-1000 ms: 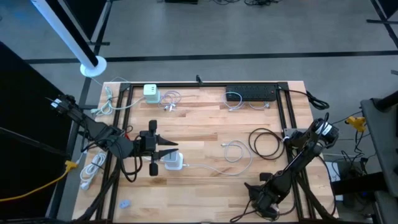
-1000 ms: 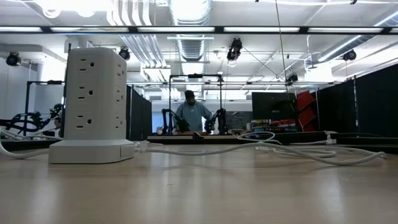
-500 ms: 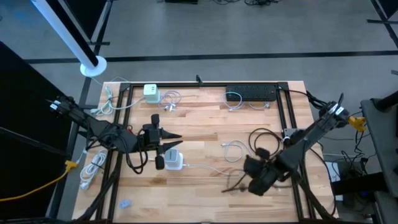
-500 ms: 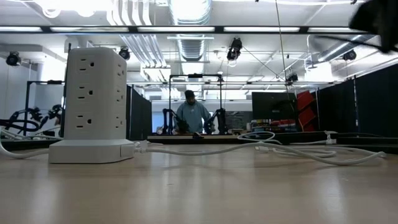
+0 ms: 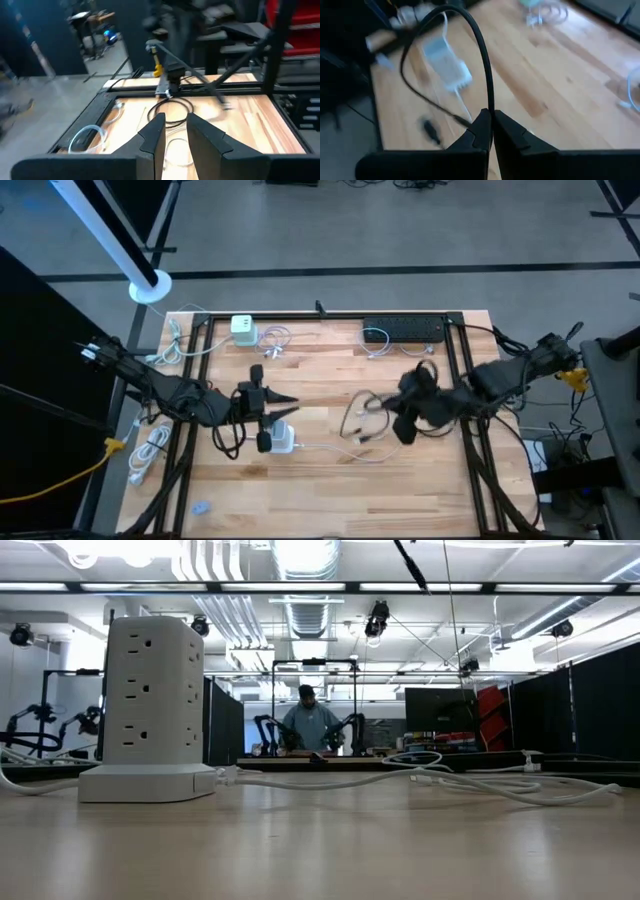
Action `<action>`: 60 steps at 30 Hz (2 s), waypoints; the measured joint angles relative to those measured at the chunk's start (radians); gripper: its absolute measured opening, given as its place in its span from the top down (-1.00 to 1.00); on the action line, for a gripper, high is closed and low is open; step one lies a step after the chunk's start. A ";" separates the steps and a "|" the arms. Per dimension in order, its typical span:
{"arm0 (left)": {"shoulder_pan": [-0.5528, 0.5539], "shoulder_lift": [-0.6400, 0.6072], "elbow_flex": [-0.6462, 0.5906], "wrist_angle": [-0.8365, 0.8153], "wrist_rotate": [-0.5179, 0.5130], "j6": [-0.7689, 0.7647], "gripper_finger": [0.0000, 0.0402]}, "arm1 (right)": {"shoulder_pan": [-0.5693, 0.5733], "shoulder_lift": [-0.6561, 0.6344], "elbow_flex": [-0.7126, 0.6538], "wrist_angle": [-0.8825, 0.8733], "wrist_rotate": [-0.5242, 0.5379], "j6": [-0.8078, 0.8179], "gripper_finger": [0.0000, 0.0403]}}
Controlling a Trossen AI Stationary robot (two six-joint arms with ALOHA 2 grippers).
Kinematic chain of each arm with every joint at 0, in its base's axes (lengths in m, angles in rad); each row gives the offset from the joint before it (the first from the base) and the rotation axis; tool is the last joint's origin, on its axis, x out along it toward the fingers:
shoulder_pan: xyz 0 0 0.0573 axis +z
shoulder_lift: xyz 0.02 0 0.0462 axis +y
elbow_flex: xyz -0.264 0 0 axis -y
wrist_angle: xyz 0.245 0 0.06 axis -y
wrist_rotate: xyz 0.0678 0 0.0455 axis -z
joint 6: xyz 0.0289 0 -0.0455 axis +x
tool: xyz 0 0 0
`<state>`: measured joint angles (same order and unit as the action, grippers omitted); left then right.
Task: Insert USB
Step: Insert the bottom black charger cable into the bottom white outlet extension
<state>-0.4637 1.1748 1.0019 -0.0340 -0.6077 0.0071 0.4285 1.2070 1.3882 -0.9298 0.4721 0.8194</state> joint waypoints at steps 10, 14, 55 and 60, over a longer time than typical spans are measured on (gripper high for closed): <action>0.000 0.122 0.000 0.142 0.024 0.215 0.63 | -0.109 -0.005 0.160 0.042 -0.009 -0.033 1.00; 0.000 0.147 0.000 0.202 0.024 0.322 0.66 | -0.159 -0.005 0.177 0.061 -0.067 -0.023 1.00; 0.002 0.240 0.000 0.463 -0.010 1.368 0.04 | -0.266 0.093 0.174 0.185 -0.349 0.131 1.00; -0.001 0.240 0.000 0.482 0.003 1.399 0.13 | -0.275 0.097 0.174 0.180 -0.344 0.130 1.00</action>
<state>-0.4648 1.4147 1.0016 0.4484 -0.6049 1.4057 0.1537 1.3037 1.5627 -0.7496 0.1277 0.9497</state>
